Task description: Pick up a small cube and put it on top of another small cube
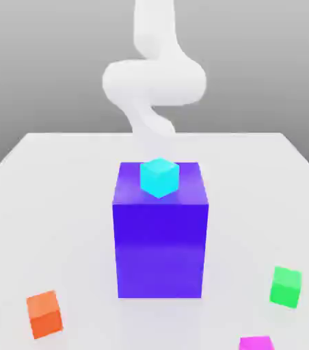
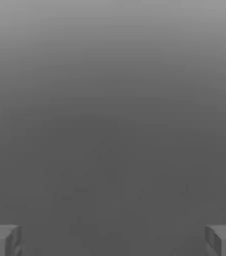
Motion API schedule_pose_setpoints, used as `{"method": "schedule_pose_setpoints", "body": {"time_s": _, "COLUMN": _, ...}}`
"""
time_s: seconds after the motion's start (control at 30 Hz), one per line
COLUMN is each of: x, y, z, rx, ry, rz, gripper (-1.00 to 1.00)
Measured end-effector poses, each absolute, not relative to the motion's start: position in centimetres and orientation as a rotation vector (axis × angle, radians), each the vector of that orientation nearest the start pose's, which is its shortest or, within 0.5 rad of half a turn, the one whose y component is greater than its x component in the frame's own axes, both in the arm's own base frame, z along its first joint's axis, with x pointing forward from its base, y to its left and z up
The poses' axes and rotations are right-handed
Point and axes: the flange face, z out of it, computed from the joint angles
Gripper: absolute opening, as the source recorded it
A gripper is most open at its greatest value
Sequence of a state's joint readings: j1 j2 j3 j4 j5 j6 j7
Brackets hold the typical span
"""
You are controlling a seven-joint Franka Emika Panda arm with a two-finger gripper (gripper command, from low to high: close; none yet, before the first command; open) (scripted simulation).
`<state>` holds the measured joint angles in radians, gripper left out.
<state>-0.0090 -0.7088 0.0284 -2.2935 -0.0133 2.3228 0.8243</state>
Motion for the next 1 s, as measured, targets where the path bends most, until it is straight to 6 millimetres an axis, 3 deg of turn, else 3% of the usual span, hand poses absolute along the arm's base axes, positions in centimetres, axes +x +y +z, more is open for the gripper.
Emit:
{"method": "schedule_pose_setpoints", "body": {"time_s": 0.27, "x": 46.9, "y": 4.8, "z": 57.7, "rx": -2.662, "ry": 1.101, "rz": -0.767, "gripper": 0.00}}
{"method": "schedule_pose_setpoints", "body": {"time_s": 0.5, "x": 52.0, "y": 8.0, "z": 46.7, "rx": -2.787, "ry": 1.113, "rz": -0.564, "gripper": 0.00}}
{"method": "schedule_pose_setpoints", "body": {"time_s": 0.77, "x": 54.2, "y": 12.2, "z": 33.1, "rx": -2.894, "ry": 1.100, "rz": -0.300, "gripper": 0.00}}
{"method": "schedule_pose_setpoints", "body": {"time_s": 1.0, "x": 53.0, "y": 15.7, "z": 21.1, "rx": -2.944, "ry": 1.085, "rz": -0.043, "gripper": 0.00}}
